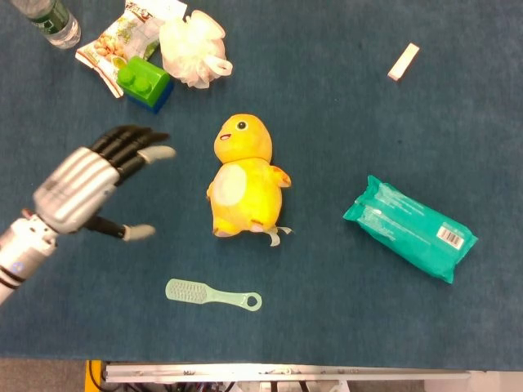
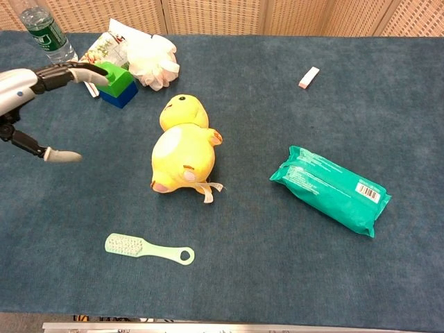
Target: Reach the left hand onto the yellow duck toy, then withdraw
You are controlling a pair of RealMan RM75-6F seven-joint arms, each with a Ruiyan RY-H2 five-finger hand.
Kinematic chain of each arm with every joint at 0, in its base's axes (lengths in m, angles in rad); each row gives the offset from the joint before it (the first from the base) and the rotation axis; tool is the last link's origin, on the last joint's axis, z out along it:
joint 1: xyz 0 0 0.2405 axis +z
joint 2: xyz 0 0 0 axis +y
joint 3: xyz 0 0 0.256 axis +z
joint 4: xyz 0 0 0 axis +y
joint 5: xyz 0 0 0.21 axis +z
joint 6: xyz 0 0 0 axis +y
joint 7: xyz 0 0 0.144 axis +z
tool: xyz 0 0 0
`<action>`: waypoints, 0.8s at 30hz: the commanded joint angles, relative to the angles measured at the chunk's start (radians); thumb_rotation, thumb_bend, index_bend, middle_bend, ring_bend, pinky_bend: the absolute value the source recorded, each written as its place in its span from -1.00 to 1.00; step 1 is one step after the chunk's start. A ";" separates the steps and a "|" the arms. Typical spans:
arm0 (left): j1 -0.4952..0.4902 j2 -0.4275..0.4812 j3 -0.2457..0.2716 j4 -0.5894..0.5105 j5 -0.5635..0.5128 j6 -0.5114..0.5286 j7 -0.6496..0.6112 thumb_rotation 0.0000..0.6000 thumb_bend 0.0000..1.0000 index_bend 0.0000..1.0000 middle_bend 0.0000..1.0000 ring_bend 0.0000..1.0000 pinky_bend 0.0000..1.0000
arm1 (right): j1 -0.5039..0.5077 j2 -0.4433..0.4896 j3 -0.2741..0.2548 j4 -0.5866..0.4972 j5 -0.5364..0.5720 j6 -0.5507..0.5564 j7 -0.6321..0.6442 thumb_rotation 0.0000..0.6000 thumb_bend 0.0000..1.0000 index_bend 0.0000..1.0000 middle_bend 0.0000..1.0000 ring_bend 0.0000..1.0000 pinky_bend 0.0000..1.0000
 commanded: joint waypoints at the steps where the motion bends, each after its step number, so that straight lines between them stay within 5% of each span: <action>1: -0.048 -0.031 0.020 0.012 0.030 -0.019 -0.056 0.02 -0.87 -0.79 -0.79 -0.90 -0.90 | -0.001 0.000 -0.001 0.001 0.001 0.000 0.000 1.00 -0.54 -0.71 -0.54 -0.74 -0.38; 7: -0.116 -0.093 0.035 0.037 0.049 -0.037 -0.131 -0.19 -0.89 -0.86 -0.89 -0.96 -1.00 | -0.004 0.000 -0.005 0.007 0.007 -0.003 0.004 1.00 -0.54 -0.71 -0.54 -0.74 -0.38; 24: -0.208 -0.320 0.058 0.223 0.002 -0.064 -0.200 -0.19 -0.90 -0.98 -1.00 -1.00 -1.00 | -0.018 0.004 -0.006 0.005 0.025 0.006 -0.002 1.00 -0.54 -0.71 -0.54 -0.74 -0.38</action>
